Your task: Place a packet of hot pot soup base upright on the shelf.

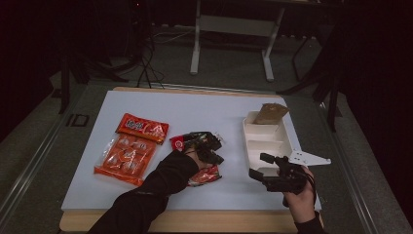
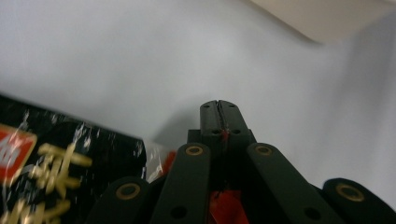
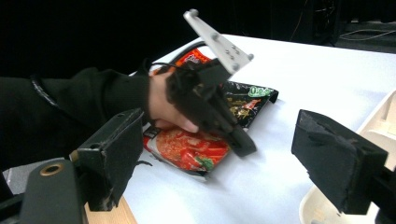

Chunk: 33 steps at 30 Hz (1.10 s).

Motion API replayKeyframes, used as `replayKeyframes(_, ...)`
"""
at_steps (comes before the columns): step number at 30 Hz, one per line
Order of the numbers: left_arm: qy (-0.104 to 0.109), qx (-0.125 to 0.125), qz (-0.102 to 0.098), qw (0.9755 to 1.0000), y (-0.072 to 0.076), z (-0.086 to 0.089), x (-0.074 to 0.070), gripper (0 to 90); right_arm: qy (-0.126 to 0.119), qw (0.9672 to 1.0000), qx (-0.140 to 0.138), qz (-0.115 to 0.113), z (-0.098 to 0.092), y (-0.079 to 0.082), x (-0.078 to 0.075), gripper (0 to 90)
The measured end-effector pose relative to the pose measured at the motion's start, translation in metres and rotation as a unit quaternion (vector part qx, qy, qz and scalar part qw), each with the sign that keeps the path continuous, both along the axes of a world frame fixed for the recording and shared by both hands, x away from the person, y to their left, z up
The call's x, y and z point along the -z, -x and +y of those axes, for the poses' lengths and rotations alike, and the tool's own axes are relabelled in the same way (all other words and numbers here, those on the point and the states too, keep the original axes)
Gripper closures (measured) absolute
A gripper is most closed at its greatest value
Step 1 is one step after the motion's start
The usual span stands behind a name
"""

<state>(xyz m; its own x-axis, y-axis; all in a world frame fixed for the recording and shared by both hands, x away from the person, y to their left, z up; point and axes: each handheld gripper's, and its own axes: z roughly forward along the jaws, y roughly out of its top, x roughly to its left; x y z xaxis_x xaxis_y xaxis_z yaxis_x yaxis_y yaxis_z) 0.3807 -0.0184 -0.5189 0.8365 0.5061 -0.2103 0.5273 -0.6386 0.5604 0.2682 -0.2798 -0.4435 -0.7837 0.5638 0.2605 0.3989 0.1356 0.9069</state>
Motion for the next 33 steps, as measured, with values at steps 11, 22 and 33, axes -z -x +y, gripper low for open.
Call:
replayKeyframes(11, -0.038, 0.029, 0.005, 0.9988, 0.032, 0.006, -0.007, 90.0, 0.004, 1.0, -0.002, 0.0, 0.003, 0.0, 0.0, 16.5)
replayKeyframes(22, 0.028, -0.023, -0.016, 0.9992, 0.033, 0.046, -0.03, 87.2, 0.01, 0.9999, -0.01, -0.006, 0.006, -0.001, -0.001, 20.9)
replayKeyframes(33, 0.066, -0.064, -0.037, 0.9951, 0.028, 0.093, -0.046, 76.2, 0.013, 0.9993, 0.018, -0.03, 0.004, 0.002, -0.004, 19.3)
